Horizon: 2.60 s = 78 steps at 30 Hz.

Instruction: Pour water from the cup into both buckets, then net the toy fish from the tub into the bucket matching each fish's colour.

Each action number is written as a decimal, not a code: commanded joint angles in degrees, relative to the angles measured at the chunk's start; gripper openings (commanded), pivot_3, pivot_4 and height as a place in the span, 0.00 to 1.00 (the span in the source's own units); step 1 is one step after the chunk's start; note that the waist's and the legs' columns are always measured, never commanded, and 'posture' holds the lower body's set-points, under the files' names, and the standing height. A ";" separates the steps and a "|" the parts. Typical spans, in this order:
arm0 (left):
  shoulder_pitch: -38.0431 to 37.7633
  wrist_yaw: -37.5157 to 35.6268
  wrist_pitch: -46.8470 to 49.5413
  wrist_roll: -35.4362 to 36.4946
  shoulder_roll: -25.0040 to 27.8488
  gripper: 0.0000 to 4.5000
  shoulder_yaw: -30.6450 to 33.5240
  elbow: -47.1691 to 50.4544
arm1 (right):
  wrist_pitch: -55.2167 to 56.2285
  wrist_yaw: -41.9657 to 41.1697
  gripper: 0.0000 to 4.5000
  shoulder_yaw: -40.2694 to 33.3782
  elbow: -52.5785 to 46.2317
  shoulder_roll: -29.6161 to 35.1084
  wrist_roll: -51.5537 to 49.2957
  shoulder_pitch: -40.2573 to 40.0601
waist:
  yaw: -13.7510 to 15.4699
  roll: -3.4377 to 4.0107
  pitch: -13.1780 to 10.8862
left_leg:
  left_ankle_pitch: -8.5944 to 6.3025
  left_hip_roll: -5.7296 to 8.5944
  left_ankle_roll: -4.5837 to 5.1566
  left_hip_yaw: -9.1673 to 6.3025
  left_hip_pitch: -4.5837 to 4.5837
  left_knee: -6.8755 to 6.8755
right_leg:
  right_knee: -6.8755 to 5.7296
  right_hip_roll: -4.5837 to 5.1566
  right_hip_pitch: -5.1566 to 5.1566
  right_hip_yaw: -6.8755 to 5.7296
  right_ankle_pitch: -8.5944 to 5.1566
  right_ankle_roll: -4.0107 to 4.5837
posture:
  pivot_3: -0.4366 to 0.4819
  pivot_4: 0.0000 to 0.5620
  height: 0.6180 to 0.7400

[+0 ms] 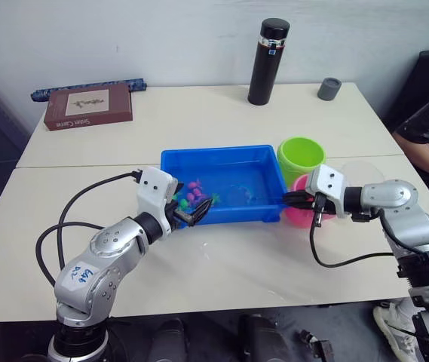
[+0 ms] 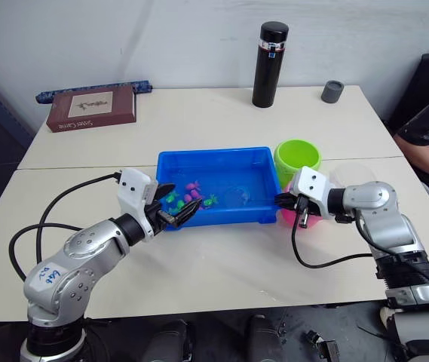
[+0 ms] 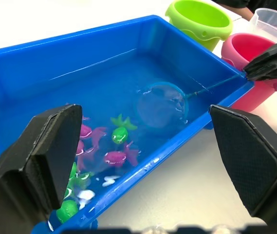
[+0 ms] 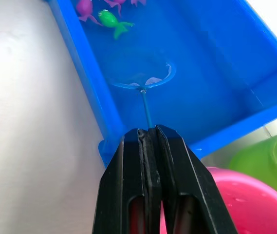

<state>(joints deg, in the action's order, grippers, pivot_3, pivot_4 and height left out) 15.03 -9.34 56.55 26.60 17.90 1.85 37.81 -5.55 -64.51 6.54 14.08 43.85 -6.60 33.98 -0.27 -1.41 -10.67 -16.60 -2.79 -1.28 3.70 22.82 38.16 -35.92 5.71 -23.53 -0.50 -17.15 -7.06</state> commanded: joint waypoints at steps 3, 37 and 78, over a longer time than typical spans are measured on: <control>0.30 0.16 -1.53 -0.24 -0.37 1.00 -0.06 1.96 | 4.62 2.75 0.00 -1.28 5.85 -0.69 2.16 5.52 | 0.05 0.00 0.00 | 0.04 0.00 -0.08 0.00 -0.01 -0.01 | 0.01 0.00 0.01 0.00 0.00 0.00 | 0.48 0.27 1.00; 0.01 0.13 -1.85 -0.44 -0.62 1.00 -0.24 1.99 | -9.09 1.92 0.00 -0.28 -19.05 -3.60 -5.30 -2.27 | 0.05 0.00 0.00 | -0.01 0.00 -0.01 -0.01 -0.01 -0.05 | 0.03 0.01 0.02 0.01 0.00 0.01 | 0.48 0.27 1.00; -0.51 1.22 -1.58 -0.37 -0.96 1.00 -0.19 2.82 | -1.47 2.14 0.00 4.72 -9.63 -8.71 -0.83 -1.81 | 0.08 0.00 0.00 | -0.01 0.00 0.00 -0.01 -0.02 -0.06 | 0.04 0.01 0.02 0.00 0.00 0.01 | 0.48 0.27 1.00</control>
<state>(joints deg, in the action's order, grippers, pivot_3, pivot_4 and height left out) 14.64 -8.23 56.06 26.49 16.88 1.51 37.84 -8.73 -61.83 11.11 4.39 35.25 -7.73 31.10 -0.18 -1.41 -10.67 -16.61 -2.79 -1.28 3.69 22.80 38.10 -35.88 5.72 -23.51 -0.50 -17.15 -7.05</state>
